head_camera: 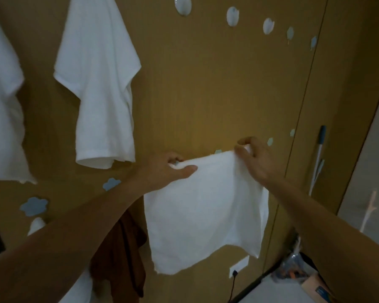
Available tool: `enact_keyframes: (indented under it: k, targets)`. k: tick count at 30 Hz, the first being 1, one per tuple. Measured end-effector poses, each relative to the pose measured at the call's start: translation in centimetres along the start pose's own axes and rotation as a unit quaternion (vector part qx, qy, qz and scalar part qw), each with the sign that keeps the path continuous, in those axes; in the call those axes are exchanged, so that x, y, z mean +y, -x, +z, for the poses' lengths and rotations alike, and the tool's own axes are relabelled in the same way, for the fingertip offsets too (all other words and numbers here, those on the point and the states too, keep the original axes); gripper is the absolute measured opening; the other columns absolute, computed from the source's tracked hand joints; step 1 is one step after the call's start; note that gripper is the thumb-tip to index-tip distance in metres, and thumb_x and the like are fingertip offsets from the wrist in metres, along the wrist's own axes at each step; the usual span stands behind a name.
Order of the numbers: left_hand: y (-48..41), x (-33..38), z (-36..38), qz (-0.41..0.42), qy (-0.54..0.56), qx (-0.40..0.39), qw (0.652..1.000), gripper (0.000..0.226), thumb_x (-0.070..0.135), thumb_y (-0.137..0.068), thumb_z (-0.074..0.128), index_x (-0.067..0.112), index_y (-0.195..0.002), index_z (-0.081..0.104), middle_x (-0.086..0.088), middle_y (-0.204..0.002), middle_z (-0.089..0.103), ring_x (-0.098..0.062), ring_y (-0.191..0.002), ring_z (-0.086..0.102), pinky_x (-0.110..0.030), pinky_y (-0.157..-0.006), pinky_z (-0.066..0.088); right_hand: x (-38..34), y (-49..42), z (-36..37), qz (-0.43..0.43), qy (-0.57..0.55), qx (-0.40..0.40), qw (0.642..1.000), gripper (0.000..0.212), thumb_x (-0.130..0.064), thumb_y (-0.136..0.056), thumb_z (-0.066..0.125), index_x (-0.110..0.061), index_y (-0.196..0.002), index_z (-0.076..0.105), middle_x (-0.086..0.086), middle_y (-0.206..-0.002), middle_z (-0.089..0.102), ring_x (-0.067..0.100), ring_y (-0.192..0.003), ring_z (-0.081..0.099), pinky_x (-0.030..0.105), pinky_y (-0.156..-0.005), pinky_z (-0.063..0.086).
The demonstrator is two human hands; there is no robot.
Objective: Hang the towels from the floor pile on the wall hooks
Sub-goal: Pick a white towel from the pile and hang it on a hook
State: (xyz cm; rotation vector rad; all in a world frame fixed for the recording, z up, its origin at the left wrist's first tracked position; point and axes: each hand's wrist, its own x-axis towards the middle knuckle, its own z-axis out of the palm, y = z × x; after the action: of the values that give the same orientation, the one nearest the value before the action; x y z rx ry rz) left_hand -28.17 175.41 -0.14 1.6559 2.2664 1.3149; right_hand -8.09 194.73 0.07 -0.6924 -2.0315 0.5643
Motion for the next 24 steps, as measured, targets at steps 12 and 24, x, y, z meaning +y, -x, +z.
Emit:
enact_keyframes:
  k: [12, 24]
  targets:
    - [-8.4, 5.0, -2.4, -0.034, 0.019, 0.274, 0.961, 0.026, 0.046, -0.092, 0.055, 0.024, -0.081, 0.065, 0.016, -0.072, 0.064, 0.011, -0.067, 0.059, -0.002, -0.054, 0.038, -2.3, -14.4, 0.9, -0.155, -0.189, -0.066, 0.967, 0.029, -0.029, -0.076, 0.081, -0.022, -0.076, 0.052, -0.008, -0.082, 0.062, -0.004, -0.063, 0.050, 0.009, -0.052, 0.038]
    - [-17.2, 12.6, -8.7, 0.071, -0.177, 0.432, 0.882, 0.030, 0.054, -0.086, 0.056, 0.026, -0.089, 0.048, 0.021, -0.076, 0.050, 0.005, -0.067, 0.049, -0.011, -0.052, 0.030, -13.0, -25.5, 0.2, -0.226, -0.296, 0.002, 0.928, 0.014, -0.033, -0.084, 0.069, -0.024, -0.080, 0.060, -0.010, -0.080, 0.064, 0.008, -0.075, 0.060, 0.025, -0.065, 0.047]
